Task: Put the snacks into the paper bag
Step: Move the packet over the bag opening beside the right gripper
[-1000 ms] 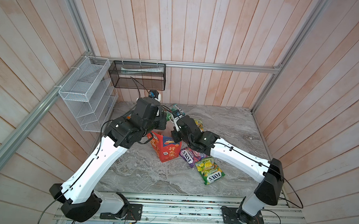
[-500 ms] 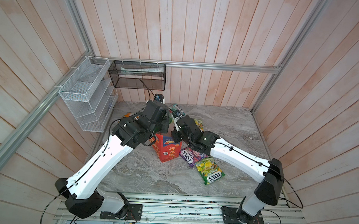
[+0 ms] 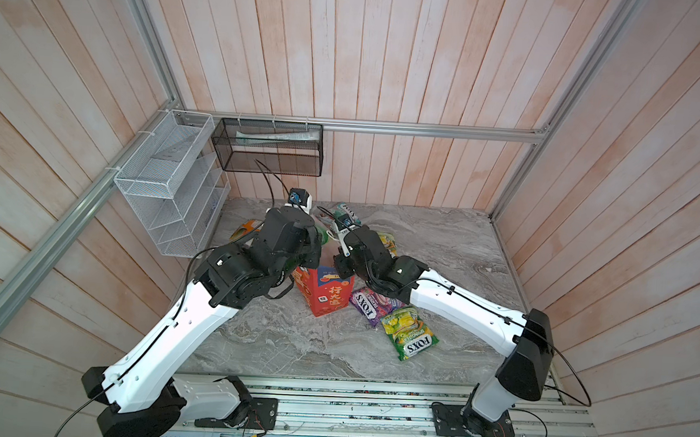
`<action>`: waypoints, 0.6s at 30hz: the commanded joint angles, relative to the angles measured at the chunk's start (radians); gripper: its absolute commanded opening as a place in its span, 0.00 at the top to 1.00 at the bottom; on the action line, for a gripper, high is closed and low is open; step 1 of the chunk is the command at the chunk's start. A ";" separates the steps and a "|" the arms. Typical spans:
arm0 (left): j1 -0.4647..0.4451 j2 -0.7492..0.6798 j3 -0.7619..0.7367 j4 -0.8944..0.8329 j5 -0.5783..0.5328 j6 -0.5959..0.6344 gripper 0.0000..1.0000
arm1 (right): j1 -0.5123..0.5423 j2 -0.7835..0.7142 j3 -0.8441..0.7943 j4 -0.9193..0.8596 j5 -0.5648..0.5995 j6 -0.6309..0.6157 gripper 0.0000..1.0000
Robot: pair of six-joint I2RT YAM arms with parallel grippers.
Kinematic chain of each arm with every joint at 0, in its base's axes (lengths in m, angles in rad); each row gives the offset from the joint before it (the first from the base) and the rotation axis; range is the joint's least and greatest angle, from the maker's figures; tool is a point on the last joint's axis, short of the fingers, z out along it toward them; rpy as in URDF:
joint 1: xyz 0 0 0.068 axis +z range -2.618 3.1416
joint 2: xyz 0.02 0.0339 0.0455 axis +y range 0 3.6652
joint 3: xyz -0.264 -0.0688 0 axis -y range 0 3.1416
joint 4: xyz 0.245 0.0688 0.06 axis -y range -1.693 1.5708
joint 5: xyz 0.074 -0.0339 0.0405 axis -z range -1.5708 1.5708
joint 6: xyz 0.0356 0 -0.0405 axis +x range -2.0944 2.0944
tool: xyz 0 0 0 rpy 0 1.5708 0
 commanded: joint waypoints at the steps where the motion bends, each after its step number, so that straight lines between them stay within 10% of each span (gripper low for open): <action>1: -0.008 -0.007 -0.005 0.039 -0.019 0.010 1.00 | 0.009 -0.002 0.033 -0.003 0.013 -0.012 1.00; 18: -0.054 -0.089 -0.061 0.042 -0.199 -0.048 1.00 | 0.013 0.001 0.035 -0.004 0.016 -0.014 1.00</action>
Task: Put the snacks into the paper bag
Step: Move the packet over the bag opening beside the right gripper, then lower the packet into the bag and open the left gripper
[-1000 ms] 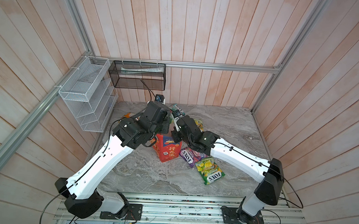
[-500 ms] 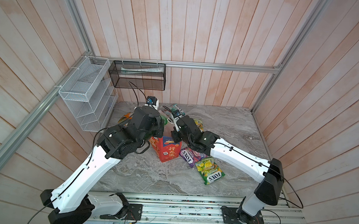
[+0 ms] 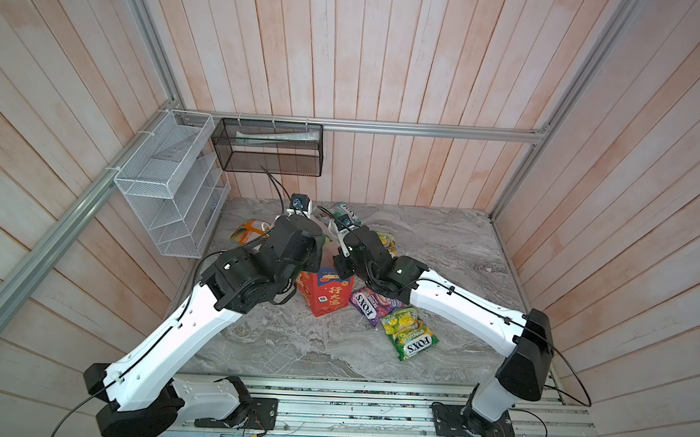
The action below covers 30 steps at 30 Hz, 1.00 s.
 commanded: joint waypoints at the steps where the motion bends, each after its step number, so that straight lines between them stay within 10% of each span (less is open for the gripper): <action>1: -0.003 -0.068 -0.004 0.044 -0.072 -0.017 1.00 | 0.010 0.001 0.036 -0.005 0.013 -0.013 1.00; 30: -0.028 0.158 0.018 -0.002 -0.079 -0.017 1.00 | 0.015 0.001 0.044 -0.012 0.010 -0.015 1.00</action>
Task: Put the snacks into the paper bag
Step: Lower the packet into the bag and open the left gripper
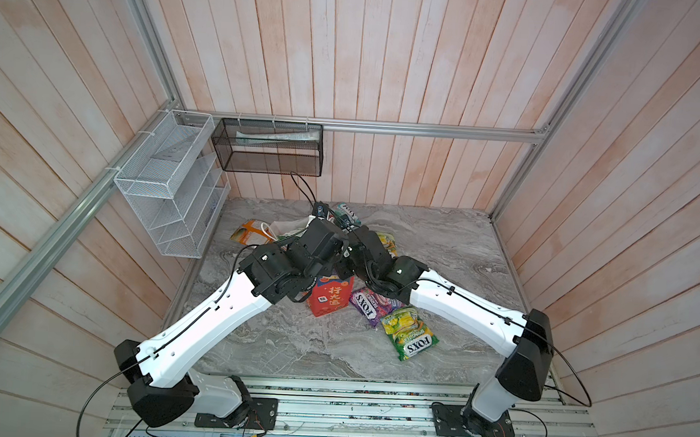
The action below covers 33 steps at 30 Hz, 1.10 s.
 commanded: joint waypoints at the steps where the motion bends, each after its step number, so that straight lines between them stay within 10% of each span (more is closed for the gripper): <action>1: 0.000 0.009 0.021 0.033 -0.034 -0.010 0.99 | 0.012 0.001 0.041 -0.007 0.009 -0.010 1.00; 7: 0.001 0.041 0.019 0.044 -0.058 -0.014 0.82 | 0.014 0.002 0.041 -0.009 0.010 -0.010 1.00; 16: 0.001 -0.134 -0.108 0.234 0.010 -0.006 0.01 | 0.017 -0.004 0.042 -0.010 0.010 -0.011 1.00; 25: 0.001 -0.582 -0.420 0.465 -0.032 -0.171 0.00 | 0.020 -0.020 0.033 -0.002 0.017 -0.012 1.00; 33: 0.010 -0.616 -0.525 0.445 -0.078 -0.230 0.00 | 0.020 -0.004 0.040 -0.006 0.024 -0.015 1.00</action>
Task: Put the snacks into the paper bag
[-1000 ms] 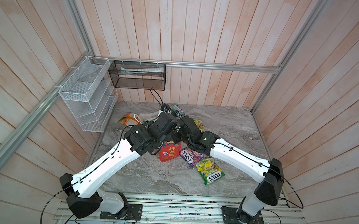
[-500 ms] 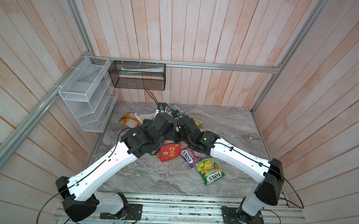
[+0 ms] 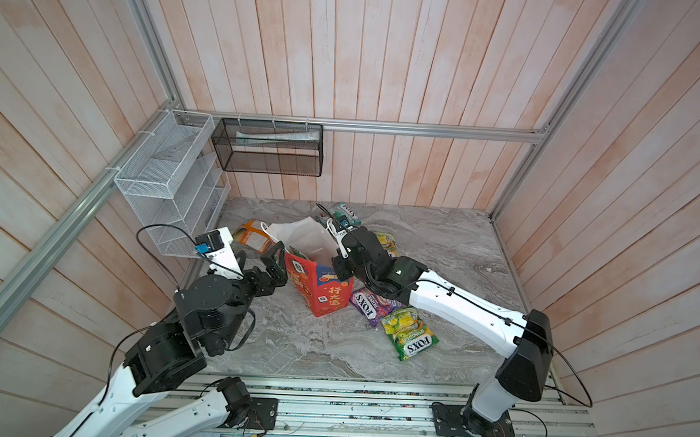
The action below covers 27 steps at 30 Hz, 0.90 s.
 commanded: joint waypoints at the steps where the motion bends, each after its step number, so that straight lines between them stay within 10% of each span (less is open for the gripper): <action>1: 0.014 0.066 -0.028 0.004 -0.011 -0.062 0.00 | 0.009 -0.001 0.033 0.008 0.017 -0.015 1.00; 9: 0.213 0.187 -0.058 0.038 0.145 -0.143 0.01 | 0.009 -0.001 0.033 0.006 0.015 -0.013 1.00; 18: 0.347 0.281 -0.040 0.126 0.250 -0.116 0.28 | 0.009 -0.008 0.030 0.008 0.029 -0.016 1.00; 24: 0.414 0.359 -0.004 0.155 0.342 -0.106 0.66 | 0.009 -0.011 0.020 0.021 0.042 -0.019 0.98; 27: 0.431 0.383 -0.005 0.200 0.434 -0.073 0.88 | 0.010 -0.017 0.020 0.023 0.053 -0.022 0.77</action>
